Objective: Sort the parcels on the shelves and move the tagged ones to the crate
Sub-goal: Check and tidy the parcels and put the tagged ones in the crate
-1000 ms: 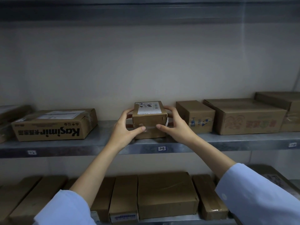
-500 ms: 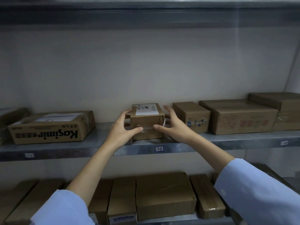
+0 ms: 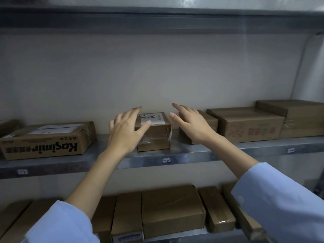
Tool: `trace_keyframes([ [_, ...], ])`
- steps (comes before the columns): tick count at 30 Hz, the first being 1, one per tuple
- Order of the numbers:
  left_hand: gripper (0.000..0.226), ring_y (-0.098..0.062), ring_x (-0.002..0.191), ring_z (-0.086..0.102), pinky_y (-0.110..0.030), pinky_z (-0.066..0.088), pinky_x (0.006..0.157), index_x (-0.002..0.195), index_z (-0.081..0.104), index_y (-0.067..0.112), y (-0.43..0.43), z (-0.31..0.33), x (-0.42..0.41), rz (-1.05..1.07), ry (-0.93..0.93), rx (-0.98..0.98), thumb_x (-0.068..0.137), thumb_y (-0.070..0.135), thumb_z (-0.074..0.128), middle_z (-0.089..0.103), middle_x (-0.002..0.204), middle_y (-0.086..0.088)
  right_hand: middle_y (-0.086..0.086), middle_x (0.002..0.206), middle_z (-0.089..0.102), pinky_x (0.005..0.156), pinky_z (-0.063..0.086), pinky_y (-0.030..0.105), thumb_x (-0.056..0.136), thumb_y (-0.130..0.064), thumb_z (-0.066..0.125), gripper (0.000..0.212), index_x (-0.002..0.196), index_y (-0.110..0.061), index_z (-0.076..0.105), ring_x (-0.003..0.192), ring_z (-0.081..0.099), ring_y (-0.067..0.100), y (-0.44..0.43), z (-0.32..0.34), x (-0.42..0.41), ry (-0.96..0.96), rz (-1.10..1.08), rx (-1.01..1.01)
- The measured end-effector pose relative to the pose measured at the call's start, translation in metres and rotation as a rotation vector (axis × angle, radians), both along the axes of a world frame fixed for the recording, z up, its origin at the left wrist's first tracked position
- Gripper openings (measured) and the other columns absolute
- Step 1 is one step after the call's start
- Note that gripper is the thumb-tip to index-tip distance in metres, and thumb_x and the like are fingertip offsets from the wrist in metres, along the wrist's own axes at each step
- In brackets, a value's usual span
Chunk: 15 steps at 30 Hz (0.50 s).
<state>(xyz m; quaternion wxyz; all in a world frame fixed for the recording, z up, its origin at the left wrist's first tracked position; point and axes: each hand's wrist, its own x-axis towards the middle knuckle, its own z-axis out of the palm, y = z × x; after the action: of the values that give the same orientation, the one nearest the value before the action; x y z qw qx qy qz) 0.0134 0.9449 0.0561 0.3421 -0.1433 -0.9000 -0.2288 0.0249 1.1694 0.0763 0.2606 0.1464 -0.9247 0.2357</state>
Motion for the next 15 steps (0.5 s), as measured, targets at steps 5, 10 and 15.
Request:
trace_keyframes([
  [5,0.062,-0.016,0.138,0.03,-0.037,0.019,0.107,0.148,0.036,0.031,0.03,0.005,0.003,-0.071,0.016,-0.026,0.093,0.059,0.043,0.038,0.153,0.011,0.001,0.157,0.035,0.115,0.024,0.04,0.101,-0.053,0.036,0.06,0.153,-0.024,0.03,0.143,0.028,0.024,0.028,0.004,0.008,-0.033,-0.062,-0.023],
  [10,0.063,-0.016,0.138,0.03,-0.039,0.02,0.11,0.148,0.035,0.03,0.072,0.006,0.005,-0.158,0.008,-0.042,0.093,0.059,0.045,0.036,0.154,0.011,0.0,0.156,0.035,0.116,0.024,0.04,0.101,-0.05,0.039,0.059,0.152,-0.022,0.032,0.143,0.028,0.023,0.059,0.001,0.014,-0.069,-0.119,-0.055],
  [15,0.065,-0.016,0.139,0.028,-0.038,0.019,0.111,0.149,0.033,0.028,0.112,0.006,0.008,-0.251,0.016,-0.036,0.093,0.058,0.046,0.035,0.154,0.009,0.002,0.155,0.037,0.115,0.025,0.038,0.1,-0.047,0.044,0.059,0.152,-0.021,0.033,0.141,0.031,0.024,0.085,-0.006,0.015,-0.115,-0.129,-0.085],
])
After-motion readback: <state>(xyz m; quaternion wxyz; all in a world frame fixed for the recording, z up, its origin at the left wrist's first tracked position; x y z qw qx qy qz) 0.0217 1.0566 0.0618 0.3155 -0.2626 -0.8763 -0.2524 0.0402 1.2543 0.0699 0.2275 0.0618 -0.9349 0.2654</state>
